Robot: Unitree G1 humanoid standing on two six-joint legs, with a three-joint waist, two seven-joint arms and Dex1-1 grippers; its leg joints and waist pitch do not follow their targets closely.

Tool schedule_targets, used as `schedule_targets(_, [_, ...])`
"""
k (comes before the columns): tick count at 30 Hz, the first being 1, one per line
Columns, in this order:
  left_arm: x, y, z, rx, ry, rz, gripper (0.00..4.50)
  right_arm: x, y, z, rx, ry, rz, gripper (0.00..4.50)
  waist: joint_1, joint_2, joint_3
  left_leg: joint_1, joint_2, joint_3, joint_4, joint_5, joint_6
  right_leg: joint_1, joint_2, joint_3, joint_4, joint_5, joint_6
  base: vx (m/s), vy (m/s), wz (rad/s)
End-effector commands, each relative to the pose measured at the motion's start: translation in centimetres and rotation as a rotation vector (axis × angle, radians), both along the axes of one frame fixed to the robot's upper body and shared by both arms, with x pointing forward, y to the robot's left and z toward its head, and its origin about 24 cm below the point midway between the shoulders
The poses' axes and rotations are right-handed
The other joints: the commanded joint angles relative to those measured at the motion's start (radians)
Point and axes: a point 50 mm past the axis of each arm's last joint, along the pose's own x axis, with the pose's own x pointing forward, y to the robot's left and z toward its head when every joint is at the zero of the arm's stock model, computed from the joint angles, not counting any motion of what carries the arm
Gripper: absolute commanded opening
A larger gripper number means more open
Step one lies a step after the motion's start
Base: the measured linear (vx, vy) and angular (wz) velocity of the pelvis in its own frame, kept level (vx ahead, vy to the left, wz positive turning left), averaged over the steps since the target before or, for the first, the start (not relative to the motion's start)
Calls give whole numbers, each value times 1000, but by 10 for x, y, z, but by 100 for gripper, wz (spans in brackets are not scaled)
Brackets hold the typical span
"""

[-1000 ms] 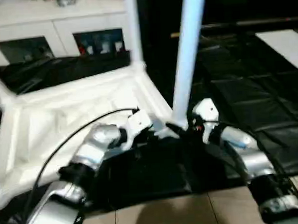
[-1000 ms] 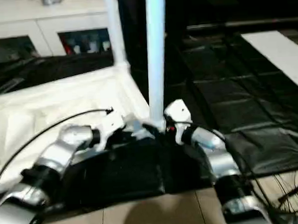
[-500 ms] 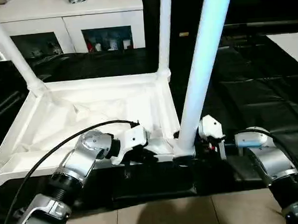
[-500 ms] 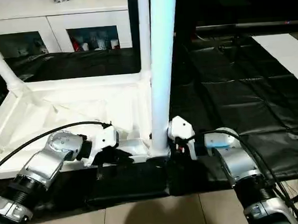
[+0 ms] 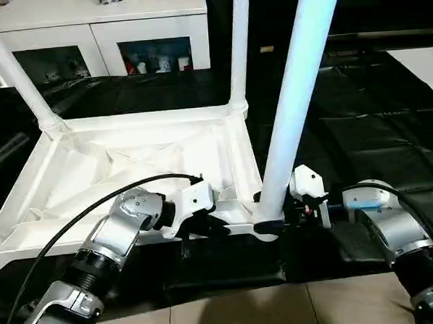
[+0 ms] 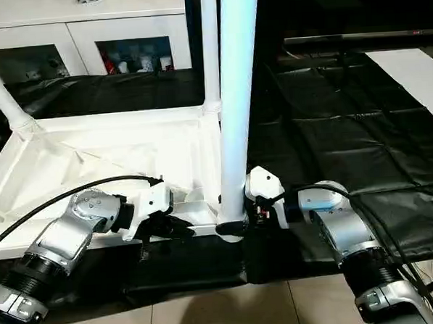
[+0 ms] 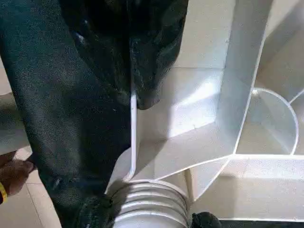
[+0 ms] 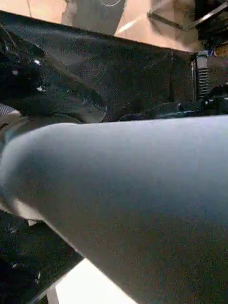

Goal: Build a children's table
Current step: Rotate leg to tighten

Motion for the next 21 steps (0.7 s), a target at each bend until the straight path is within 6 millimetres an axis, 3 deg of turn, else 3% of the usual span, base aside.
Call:
schedule_targets(1, [-4, -6, -1, 1, 5, -31, 0, 2, 2, 2, -27, -14, 19, 283, 1, -21, -68, 19, 41, -16, -61, -203, 76, 43, -49, 30, -59, -178, -258, 0, 0, 0])
schedule_targets(3, [-4, -5, -1, 2, 4, -26, 0, 3, 2, 2, -32, -17, 23, 266, 1, -24, -68, 19, 41, -16, -60, -200, 79, 43, -48, 30, -58, -177, -257, 0, 0, 0])
schedule_targets(11, [-4, -3, -1, 5, 7, -21, 0, 5, 2, 0, -35, -20, 14, 261, -1, -21, -66, 20, 40, -17, -60, -220, 72, 42, -48, 29, -60, -207, -254, 0, 0, 0])
schedule_targets(15, [4, -5, -2, -2, -8, 67, 0, 13, 4, -6, 39, -23, -182, 261, -5, -22, -65, 19, 39, -17, -62, -233, 60, 41, -47, 31, -61, -222, -248, 0, 0, 0])
schedule_targets(21, [12, -21, -6, -59, -3, 160, 0, 25, 23, -20, 223, 19, -569, 259, -32, -18, -64, 19, 33, -23, -70, -282, 14, 39, -47, 30, -70, -292, -221, 0, 0, 0])
